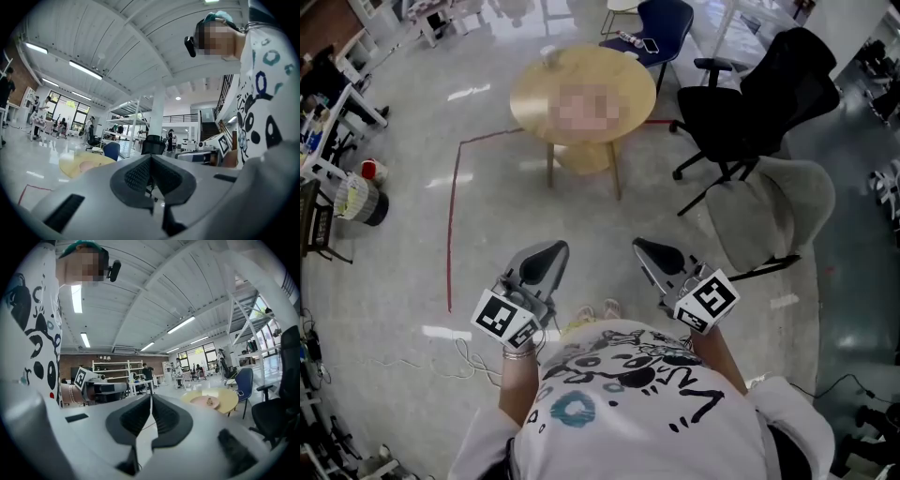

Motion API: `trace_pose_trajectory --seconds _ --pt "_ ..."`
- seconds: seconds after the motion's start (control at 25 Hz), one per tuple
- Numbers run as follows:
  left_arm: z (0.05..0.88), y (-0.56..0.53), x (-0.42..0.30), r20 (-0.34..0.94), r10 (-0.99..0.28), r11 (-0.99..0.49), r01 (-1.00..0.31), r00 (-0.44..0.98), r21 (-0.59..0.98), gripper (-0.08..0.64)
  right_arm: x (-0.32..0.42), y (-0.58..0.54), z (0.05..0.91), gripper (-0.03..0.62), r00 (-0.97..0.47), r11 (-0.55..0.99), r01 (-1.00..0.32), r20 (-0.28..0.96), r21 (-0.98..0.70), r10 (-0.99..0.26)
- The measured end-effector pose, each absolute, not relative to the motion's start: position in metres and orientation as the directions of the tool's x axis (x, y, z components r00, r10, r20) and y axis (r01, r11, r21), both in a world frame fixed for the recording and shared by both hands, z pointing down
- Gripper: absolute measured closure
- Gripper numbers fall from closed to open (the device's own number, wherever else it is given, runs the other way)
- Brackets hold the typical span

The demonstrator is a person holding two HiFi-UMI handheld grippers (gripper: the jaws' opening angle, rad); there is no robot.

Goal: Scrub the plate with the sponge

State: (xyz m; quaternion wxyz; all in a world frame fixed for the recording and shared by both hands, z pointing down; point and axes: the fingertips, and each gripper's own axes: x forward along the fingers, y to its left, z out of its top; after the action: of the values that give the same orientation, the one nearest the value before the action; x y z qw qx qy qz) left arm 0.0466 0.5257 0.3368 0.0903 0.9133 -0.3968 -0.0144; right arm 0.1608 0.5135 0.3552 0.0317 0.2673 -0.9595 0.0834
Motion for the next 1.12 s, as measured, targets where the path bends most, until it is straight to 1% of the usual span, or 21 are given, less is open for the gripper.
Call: trace_pose_trajectory --seconds 0.2,0.56,1.12 --pt "0.336 0.518 0.053 0.045 -0.738 -0.655 -0.730 0.674 0.193 0.545 0.169 0.499 0.353 0.563 -0.862 0.849 -0.507 0.096 -0.150 -0.498" --pt "0.351 0.467 0.036 0.070 -0.749 -0.638 -0.745 0.659 0.195 0.545 0.157 0.451 0.363 0.563 -0.860 0.842 -0.509 0.083 -0.178 -0.503" --pt "0.344 0.343 -0.021 0.055 -0.692 -0.700 -0.688 0.719 0.189 0.545 0.089 0.333 0.351 0.563 -0.836 0.819 -0.548 0.075 -0.170 -0.544"
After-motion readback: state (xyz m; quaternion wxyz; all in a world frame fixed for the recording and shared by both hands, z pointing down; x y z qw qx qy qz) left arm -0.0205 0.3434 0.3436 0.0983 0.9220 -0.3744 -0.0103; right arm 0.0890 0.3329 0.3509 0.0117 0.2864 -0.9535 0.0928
